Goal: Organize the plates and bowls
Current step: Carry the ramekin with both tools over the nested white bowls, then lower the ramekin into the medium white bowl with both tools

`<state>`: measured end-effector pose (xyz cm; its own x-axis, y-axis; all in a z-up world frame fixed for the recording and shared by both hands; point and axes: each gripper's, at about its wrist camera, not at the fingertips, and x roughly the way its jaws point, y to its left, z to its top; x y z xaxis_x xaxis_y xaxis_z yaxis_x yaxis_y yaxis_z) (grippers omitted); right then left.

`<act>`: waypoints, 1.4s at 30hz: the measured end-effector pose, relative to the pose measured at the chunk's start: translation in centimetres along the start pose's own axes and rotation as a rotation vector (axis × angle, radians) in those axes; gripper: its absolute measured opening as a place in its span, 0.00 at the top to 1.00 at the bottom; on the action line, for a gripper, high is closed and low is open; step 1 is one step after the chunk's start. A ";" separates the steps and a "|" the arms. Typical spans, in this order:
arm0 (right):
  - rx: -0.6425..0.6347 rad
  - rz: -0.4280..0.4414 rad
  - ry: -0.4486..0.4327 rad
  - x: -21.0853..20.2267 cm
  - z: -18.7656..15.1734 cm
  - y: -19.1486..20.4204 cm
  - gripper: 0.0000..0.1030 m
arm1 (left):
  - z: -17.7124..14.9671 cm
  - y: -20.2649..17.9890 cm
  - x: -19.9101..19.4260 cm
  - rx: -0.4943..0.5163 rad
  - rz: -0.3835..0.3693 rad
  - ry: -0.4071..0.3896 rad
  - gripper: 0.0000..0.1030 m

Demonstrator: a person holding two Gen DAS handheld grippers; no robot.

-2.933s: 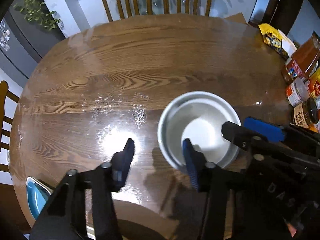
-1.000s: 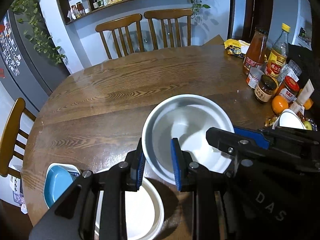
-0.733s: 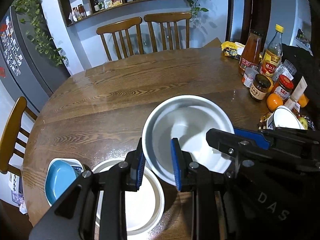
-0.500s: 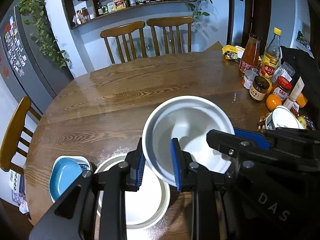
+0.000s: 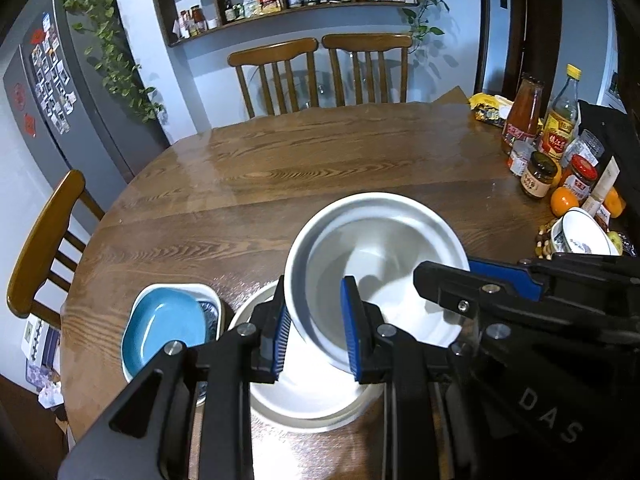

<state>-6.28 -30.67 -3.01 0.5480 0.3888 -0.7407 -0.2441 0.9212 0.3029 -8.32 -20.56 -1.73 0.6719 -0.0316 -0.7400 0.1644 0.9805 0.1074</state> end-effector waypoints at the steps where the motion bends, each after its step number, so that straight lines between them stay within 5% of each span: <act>1: -0.004 0.002 0.005 0.2 0.0 0.2 0.84 | -0.1 0.3 0.0 -0.005 -0.001 0.006 0.79; 23: -0.009 0.011 0.214 7.4 -1.7 2.5 0.84 | -3.6 4.4 5.7 -0.094 -0.059 0.268 0.77; 42: 0.025 -0.007 0.257 9.1 -1.7 2.0 0.84 | -3.6 4.4 7.4 -0.056 -0.065 0.306 0.79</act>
<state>-3.17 -25.36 -10.20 0.3276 0.3684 -0.8700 -0.2196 0.9253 0.3091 -5.21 -15.79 -9.10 0.4112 -0.0433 -0.9105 0.1546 0.9877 0.0229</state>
